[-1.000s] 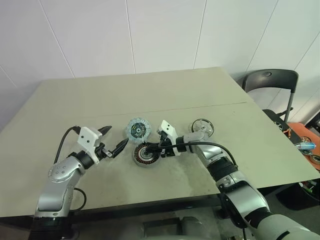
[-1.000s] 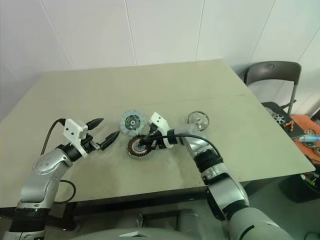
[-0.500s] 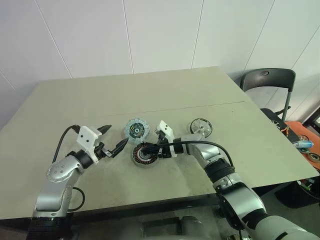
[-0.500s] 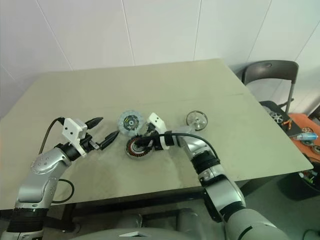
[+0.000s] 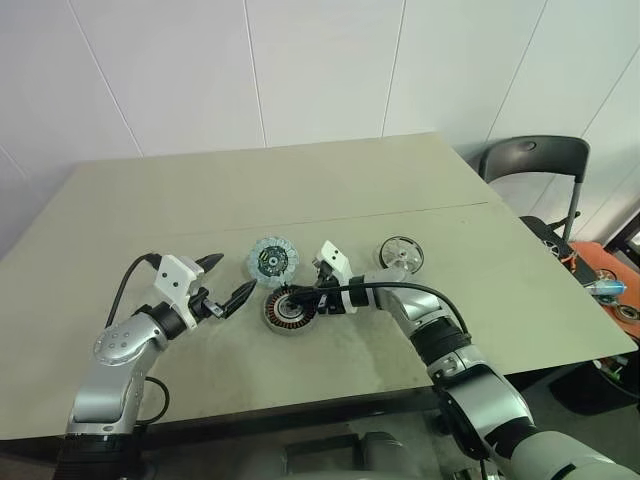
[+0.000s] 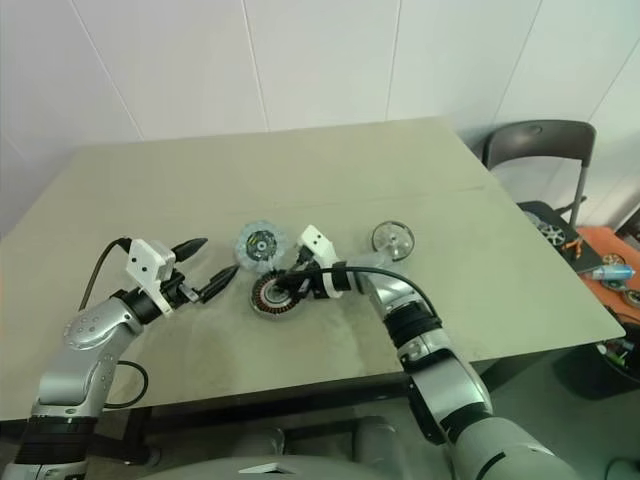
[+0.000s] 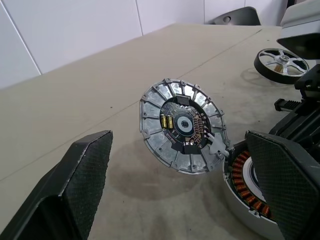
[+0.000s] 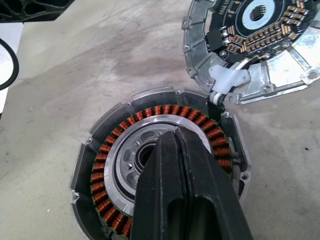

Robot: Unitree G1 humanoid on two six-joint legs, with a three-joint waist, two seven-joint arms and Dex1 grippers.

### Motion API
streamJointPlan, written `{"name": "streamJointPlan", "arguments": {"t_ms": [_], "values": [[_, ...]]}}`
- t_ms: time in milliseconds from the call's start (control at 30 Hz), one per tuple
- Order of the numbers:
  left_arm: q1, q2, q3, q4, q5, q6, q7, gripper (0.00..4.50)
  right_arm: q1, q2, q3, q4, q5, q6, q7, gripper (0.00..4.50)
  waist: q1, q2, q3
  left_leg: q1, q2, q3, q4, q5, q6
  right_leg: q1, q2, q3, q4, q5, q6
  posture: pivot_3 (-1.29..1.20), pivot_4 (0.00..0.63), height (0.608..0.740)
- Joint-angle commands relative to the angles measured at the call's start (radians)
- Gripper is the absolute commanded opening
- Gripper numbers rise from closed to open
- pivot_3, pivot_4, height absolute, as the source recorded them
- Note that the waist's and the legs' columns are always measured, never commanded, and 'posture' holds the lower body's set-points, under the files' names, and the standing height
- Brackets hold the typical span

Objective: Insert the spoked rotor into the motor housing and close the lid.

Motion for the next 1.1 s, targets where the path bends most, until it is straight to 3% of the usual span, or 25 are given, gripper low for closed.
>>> {"name": "streamJointPlan", "arguments": {"t_ms": [33, 267, 400, 600, 1100], "values": [[-0.017, 0.008, 0.016, -0.019, 0.001, -0.026, 0.000, 4.50, -0.021, -0.020, 0.058, 0.008, -0.060, -0.021, 0.012, 0.03, -0.001, 0.000, 0.000, 0.000, 0.000, 0.000, 0.000, 0.000, 0.000, 0.000, 0.000, 0.000, 0.000, 0.000, 0.000, 0.00, 0.000, 0.740], [-0.011, 0.013, 0.020, -0.025, -0.002, -0.025, 0.000, 4.50, -0.022, -0.056, 0.044, -0.047, -0.008, -0.037, 0.124, 0.03, 0.000, 0.000, 0.000, 0.001, 0.000, 0.000, 0.001, 0.000, 0.000, 0.001, 0.000, 0.000, 0.000, 0.000, 0.000, 0.00, 0.000, 0.740], [-0.016, 0.010, 0.013, -0.020, -0.001, -0.025, -0.001, 4.50, -0.042, 0.007, -0.042, -0.045, 0.048, -0.024, 0.046, 0.03, -0.003, 0.000, 0.000, 0.000, 0.000, 0.000, 0.000, 0.000, 0.000, 0.000, 0.000, 0.000, 0.000, 0.000, 0.000, 0.00, 0.000, 0.740], [-0.024, 0.005, 0.002, -0.021, -0.001, -0.021, -0.003, 4.50, -0.002, 0.010, 0.021, 0.018, -0.057, -0.053, -0.054, 0.03, 0.002, 0.000, 0.000, 0.000, 0.000, 0.000, -0.001, 0.000, 0.000, -0.001, 0.000, 0.000, 0.000, 0.000, 0.000, 0.00, 0.000, 0.740], [-0.014, 0.010, 0.000, -0.042, -0.002, -0.002, -0.002, 4.50, 0.041, 0.027, 0.052, -0.063, -0.021, -0.004, 0.008, 0.03, -0.003, 0.000, 0.000, 0.001, 0.000, 0.000, -0.002, 0.000, 0.000, -0.001, 0.000, 0.000, 0.000, 0.000, 0.000, 0.00, 0.000, 0.740]]}}
